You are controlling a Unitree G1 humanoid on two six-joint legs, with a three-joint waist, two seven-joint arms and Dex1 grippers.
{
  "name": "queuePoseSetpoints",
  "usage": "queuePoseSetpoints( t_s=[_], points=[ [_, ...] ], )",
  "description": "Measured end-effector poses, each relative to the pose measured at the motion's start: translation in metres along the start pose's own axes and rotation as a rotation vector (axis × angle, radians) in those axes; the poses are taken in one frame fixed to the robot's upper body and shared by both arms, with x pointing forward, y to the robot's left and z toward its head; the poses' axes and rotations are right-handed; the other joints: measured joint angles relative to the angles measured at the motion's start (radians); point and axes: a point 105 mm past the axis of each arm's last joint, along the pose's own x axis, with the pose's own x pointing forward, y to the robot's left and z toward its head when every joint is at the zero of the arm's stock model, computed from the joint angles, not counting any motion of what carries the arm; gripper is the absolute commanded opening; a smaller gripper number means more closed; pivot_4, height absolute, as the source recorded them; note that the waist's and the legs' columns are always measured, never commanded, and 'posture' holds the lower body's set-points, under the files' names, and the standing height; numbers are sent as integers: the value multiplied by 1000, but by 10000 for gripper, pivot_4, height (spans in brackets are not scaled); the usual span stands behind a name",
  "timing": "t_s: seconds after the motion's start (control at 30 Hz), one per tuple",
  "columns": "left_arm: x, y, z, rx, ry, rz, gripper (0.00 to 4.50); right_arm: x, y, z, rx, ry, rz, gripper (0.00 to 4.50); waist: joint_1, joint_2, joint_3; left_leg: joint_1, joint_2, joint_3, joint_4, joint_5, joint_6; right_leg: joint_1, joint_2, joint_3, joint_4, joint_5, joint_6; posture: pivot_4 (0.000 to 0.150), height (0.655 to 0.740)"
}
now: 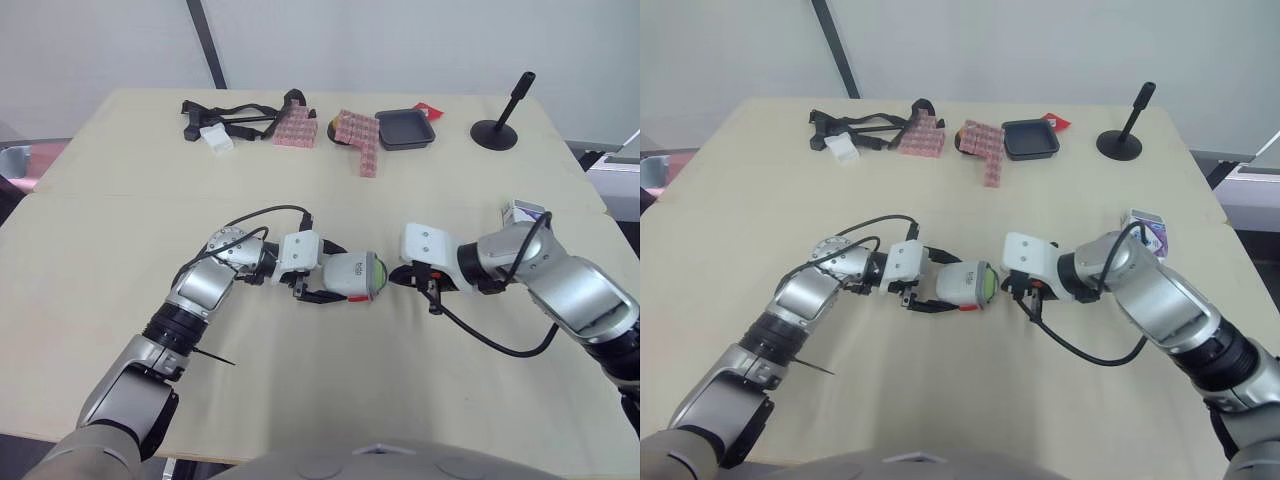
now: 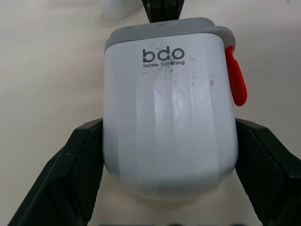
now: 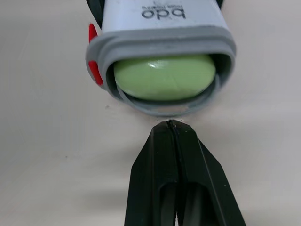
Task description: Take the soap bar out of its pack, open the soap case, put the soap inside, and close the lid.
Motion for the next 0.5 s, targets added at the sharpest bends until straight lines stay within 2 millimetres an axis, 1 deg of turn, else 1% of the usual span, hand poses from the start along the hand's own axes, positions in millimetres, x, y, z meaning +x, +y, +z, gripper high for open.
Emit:
queuePoseSetpoints(
  t_s=[0.13, 0.2, 0.27, 0.37, 0.43, 0.5],
  points=[
    [-5, 3, -2, 13, 13, 8, 34637, -15, -1, -14, 126, -50, -43, 306, 5, 0, 0, 0, 0, 0, 0, 0, 0, 0, 0, 0, -1, 0, 0, 1500, 7400],
    [-8, 5, -3, 16, 20, 16, 34637, -22, -3, -15, 202, -115, -70, 306, 3, 0, 0, 0, 0, 0, 0, 0, 0, 0, 0, 0, -1, 0, 0, 1500, 7400],
    [-9, 6, -4, 21, 20, 21, 34637, -28, -5, -14, 304, -204, -91, 5456, 0, 0, 0, 0, 0, 0, 0, 0, 0, 0, 0, 0, -1, 0, 0, 1500, 7400],
    [-9, 7, -3, 43, 11, 33, 34637, -33, -2, -12, 445, -289, -73, 14892, -1, 0, 0, 0, 0, 0, 0, 0, 0, 0, 0, 0, -1, 0, 0, 1500, 7400],
    [-9, 9, -1, 62, 0, 51, 34637, -34, 2, -12, 533, -323, -49, 21436, -1, 0, 0, 0, 0, 0, 0, 0, 0, 0, 0, 0, -1, 0, 0, 1500, 7400],
    [-10, 13, 3, 89, -21, 85, 34637, -33, 11, -10, 652, -351, 19, 27799, 0, 0, 0, 0, 0, 0, 0, 0, 0, 0, 0, 0, -1, 0, 0, 1500, 7400]
  ],
)
